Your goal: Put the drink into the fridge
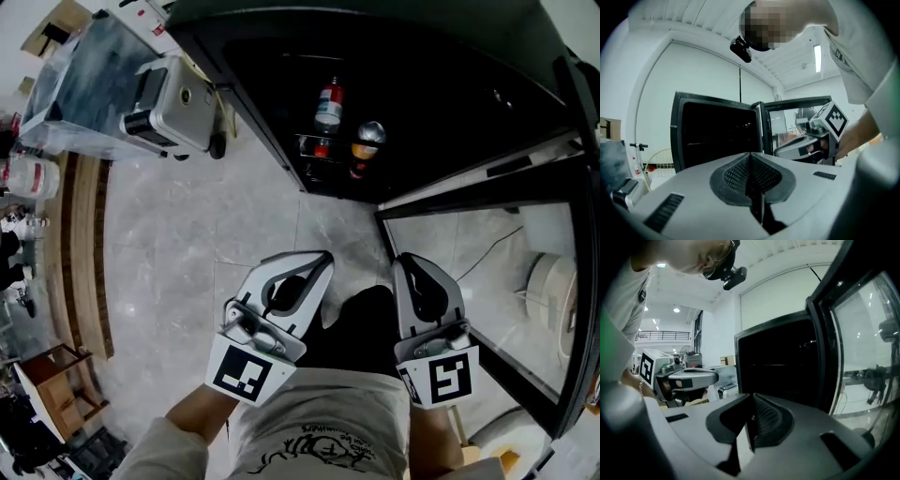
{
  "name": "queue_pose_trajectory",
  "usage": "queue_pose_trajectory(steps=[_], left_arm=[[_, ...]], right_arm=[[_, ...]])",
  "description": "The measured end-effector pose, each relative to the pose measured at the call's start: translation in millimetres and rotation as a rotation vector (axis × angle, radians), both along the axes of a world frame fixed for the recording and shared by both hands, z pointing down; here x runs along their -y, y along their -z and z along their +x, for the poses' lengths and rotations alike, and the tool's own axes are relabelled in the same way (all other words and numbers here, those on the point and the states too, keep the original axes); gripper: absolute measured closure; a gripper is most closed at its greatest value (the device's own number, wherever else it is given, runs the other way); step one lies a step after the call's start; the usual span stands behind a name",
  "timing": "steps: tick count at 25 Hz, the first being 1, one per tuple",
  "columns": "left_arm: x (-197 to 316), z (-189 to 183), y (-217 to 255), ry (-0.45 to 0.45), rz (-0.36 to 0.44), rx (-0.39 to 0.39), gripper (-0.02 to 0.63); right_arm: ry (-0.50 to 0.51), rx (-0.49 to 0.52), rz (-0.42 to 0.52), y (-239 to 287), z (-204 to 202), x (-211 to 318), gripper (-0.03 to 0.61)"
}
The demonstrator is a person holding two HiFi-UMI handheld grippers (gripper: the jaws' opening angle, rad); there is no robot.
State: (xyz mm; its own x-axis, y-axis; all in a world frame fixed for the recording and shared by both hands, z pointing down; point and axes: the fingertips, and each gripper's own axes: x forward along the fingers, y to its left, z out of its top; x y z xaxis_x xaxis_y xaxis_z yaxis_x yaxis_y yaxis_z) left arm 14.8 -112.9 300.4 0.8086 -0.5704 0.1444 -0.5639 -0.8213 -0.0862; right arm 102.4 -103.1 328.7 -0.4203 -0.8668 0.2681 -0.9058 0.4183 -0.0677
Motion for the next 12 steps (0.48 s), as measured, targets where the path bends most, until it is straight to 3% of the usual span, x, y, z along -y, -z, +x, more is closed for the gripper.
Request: queue_pose_trajectory(steps=[12], left_arm=[[-14.3, 1.9, 148.7, -0.034, -0.008, -0.038, 0.592]], right_arm=[[-0.005, 0.007, 0.053, 155.0, -2.1, -14.9, 0.554]])
